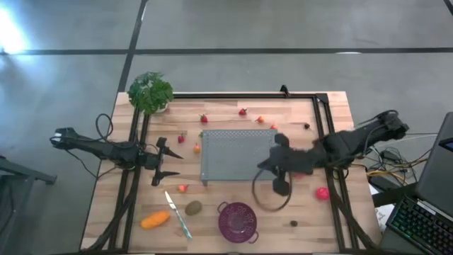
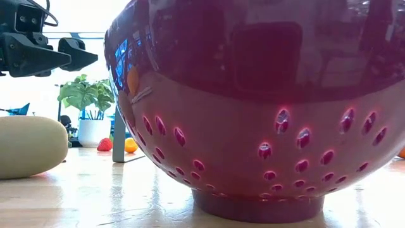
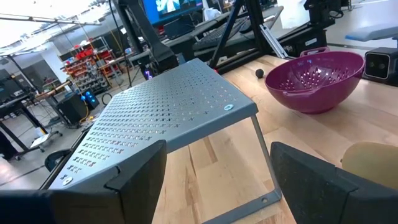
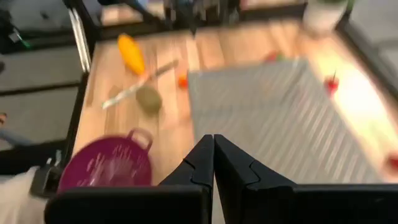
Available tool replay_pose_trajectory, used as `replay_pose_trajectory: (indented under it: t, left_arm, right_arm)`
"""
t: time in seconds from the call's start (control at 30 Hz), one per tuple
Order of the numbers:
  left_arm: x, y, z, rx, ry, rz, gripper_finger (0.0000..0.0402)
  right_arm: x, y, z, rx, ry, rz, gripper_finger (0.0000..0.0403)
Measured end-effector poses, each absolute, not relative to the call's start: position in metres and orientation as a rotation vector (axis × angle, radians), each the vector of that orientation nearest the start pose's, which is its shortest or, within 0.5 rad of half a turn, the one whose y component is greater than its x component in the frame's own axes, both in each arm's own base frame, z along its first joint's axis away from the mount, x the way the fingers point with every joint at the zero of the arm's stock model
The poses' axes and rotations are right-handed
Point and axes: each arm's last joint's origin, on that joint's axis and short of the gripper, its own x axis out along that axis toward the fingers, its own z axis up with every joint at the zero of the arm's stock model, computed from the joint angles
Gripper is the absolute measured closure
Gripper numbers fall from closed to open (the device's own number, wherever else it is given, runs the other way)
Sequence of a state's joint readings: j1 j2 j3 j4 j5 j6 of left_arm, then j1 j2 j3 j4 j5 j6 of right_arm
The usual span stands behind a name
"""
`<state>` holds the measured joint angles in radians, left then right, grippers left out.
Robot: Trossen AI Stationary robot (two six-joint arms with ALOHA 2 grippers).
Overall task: Pick & Place Fruit
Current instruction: Put the purple strainer bowl on the shelf
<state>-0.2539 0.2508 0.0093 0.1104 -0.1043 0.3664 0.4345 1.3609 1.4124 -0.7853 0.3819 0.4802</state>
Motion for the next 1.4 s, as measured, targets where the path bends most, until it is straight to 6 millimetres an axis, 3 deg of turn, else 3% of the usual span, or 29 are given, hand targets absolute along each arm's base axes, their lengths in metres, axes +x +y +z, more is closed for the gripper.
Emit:
replay_pose_trajectory:
  t: [0.2,0.5,0.87,1.17,1.4]
  left_arm:
    - [0.109,-0.025,0.156,0.389,0.100,-0.171,0.0110]
    - [0.109,-0.025,0.156,0.389,0.100,-0.171,0.0110]
    - [0.109,-0.025,0.156,0.389,0.101,-0.171,0.0110]
    - [0.109,-0.025,0.155,0.390,0.108,-0.172,0.0110]
    - [0.109,-0.025,0.155,0.390,0.109,-0.173,0.0110]
  right_arm:
    - [0.274,0.137,0.358,0.300,0.801,-0.239,0.0394]
    - [0.305,0.180,0.316,0.394,0.891,-0.369,0.0394]
    - [0.307,0.224,0.271,0.487,0.949,-0.529,0.0389]
    - [0.317,0.242,0.255,0.508,0.962,-0.544,0.0309]
    - [0.324,0.250,0.231,0.528,1.036,-0.573,0.0248]
